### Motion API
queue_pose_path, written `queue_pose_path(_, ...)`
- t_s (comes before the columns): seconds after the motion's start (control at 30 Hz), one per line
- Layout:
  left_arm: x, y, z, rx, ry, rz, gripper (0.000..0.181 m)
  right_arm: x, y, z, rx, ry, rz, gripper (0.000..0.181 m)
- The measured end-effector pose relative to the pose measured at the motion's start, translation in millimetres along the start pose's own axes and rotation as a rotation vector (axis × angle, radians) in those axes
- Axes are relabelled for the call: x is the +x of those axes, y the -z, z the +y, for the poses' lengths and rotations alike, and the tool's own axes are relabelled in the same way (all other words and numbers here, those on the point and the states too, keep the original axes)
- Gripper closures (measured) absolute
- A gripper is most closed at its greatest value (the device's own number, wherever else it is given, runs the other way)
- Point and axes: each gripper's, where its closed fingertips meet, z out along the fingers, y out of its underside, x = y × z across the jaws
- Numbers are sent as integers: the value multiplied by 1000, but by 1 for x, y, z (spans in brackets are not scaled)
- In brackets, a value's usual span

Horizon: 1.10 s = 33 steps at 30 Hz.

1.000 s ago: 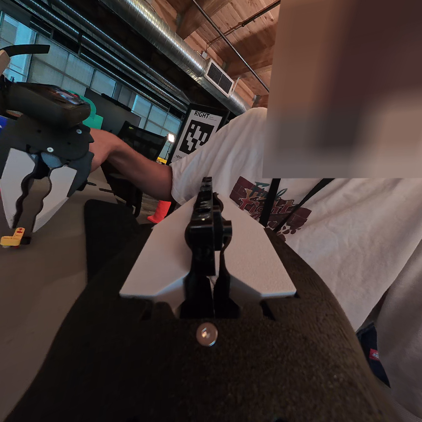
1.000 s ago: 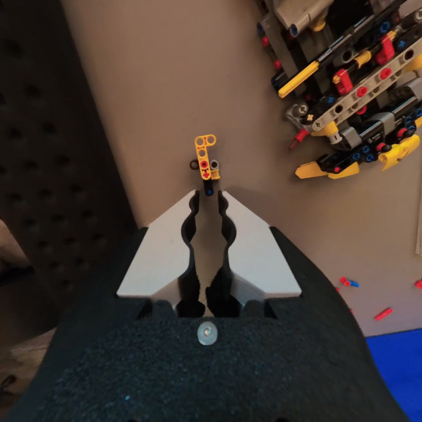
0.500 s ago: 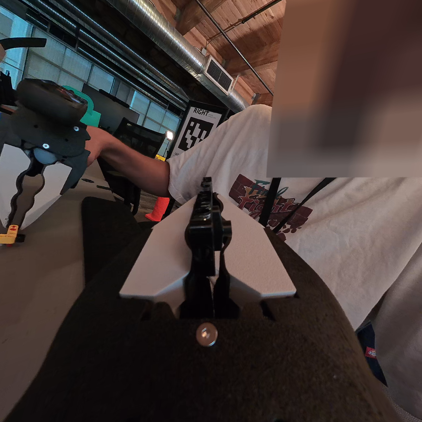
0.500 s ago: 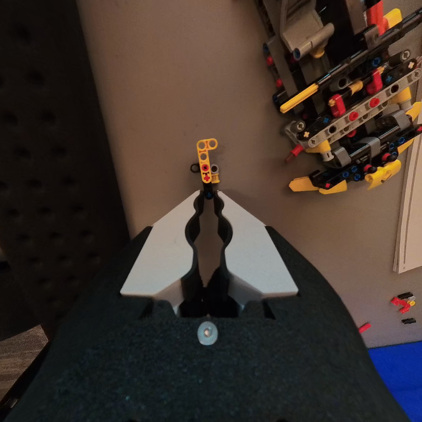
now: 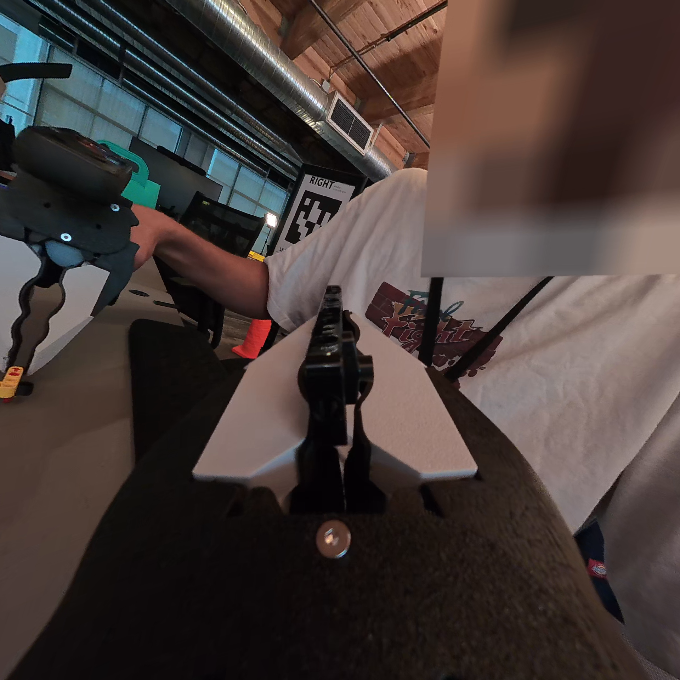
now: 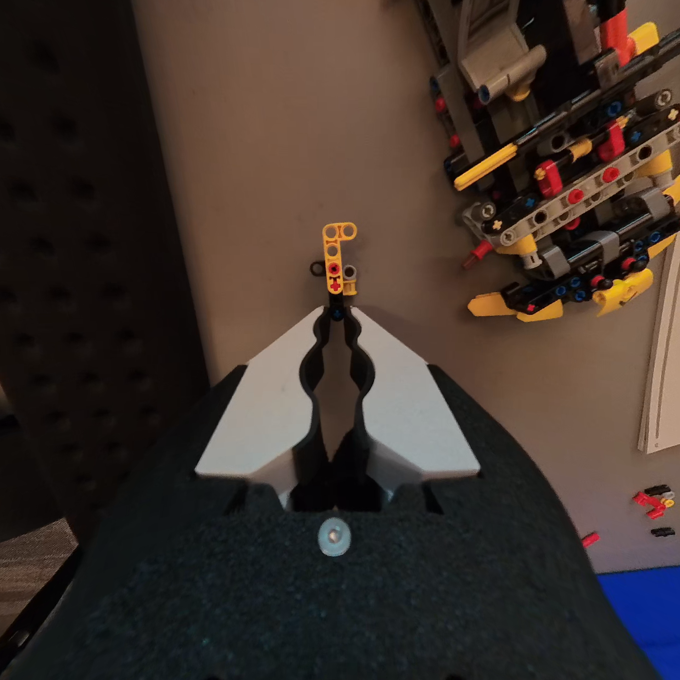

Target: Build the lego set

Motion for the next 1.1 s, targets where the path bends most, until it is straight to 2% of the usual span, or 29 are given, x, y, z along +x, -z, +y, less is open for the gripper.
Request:
queue_pose_path(0.1,-1,1,-3,15,-12,-12,172,3,6,-10,70,-14,8,175)
queue_pose_path(0.2,-1,3,-6,32,-27,-17,172,-1,28,-40,291,-54,-44,175)
queue_pose_path(0.33,1,6,-13,70,-48,-17,172,-15,94,-116,856,-81,-203,174)
queue_pose_path(0.4,3,9,-18,96,-60,-12,172,-25,130,-148,1151,-80,-339,174)
queue_pose_path(0.47,5,11,-22,117,-67,-12,172,-33,147,-173,1343,-107,-507,175)
queue_pose_path(0.57,6,15,-26,139,-61,-13,172,-37,144,-204,1459,-128,-683,175)
queue_pose_path(0.7,4,19,-30,165,-48,-24,172,-30,133,-226,1476,-203,-815,175)
queue_pose_path(0.8,1,20,-31,173,-44,-37,172,-40,129,-226,1447,-201,-868,174)
queue_pose_path(1.1,-12,25,-35,204,-32,-99,172,-45,135,-215,1511,-206,-979,175)
